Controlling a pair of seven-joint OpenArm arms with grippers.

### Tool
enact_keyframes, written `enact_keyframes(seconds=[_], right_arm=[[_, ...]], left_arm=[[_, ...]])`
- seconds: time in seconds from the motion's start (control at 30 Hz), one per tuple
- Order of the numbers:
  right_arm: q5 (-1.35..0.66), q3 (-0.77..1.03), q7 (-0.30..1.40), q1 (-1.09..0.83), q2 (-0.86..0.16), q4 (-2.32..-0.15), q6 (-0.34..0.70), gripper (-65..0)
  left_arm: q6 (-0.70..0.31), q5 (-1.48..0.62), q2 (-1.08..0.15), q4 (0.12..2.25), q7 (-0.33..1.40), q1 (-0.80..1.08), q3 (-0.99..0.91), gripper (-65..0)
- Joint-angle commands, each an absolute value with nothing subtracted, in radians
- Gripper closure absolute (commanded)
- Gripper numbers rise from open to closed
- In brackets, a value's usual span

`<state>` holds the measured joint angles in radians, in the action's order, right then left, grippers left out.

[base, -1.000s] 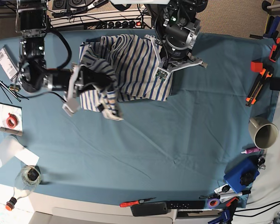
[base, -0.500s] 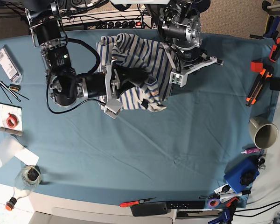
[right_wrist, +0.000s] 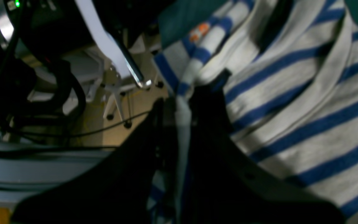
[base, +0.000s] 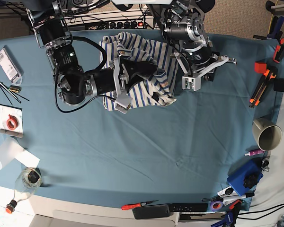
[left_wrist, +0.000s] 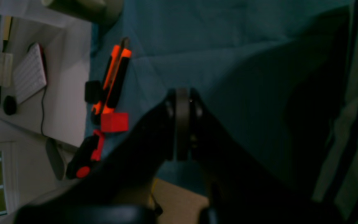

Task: Fold the T-shirt properly
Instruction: 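Lift the strip end with the right gripper and fold it over toward the left gripper, then release the right gripper and press the folded stack with the left gripper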

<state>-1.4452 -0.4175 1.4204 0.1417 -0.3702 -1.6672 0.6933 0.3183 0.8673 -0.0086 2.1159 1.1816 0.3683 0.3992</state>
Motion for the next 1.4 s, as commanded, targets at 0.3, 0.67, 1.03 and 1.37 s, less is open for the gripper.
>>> enact_keyframes(seconds=[0.3,0.67,1.03,1.37], right_arm=[[-1.484,-0.417,1.396,0.228,-0.374,-1.683,0.698,-12.2],[-1.484,-0.414,1.396,0.333,-0.375,-1.683,0.698,-12.2],[-1.166,-0.166,1.396,0.332,-0.389,-1.681,0.698,-12.1],[-0.895,0.002,1.396,0.276,-0.456,-1.68,0.682,-12.1]], left_arm=[[0.325,0.888,-0.003,2.136,1.171,0.368,0.403,0.0],[0.326,0.906,-0.003,2.136,1.17,0.368,0.403,0.0],[0.318,0.769,-0.002,2.273,1.037,0.368,0.404,0.0],[-0.02,0.284,-0.002,2.356,0.884,0.368,0.404,0.0]])
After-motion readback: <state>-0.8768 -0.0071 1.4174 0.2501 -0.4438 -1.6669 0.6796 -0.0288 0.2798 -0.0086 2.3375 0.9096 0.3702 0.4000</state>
